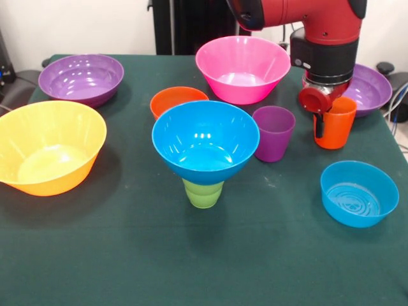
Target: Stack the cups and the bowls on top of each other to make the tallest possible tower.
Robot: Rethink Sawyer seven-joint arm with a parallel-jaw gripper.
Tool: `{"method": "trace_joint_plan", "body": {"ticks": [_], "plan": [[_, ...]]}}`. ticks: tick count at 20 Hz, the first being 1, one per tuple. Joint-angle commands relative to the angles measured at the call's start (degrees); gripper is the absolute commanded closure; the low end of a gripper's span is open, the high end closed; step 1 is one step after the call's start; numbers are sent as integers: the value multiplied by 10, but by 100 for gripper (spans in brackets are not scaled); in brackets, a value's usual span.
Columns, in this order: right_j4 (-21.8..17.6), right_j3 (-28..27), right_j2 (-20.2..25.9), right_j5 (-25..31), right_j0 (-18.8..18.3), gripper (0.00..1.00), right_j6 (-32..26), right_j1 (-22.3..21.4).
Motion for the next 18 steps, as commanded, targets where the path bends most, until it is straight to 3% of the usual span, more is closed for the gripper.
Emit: {"method": "trace_joint_plan", "body": {"ticks": [1, 8, 14, 18], "plan": [[-11, -29, 5, 34, -6, 100, 67, 5], [11, 14, 16, 150, -33, 100, 37, -117], [21, 14, 33, 204, -53, 100, 29, -162], [24, -2, 34, 223, -49, 100, 44, -167]]}}
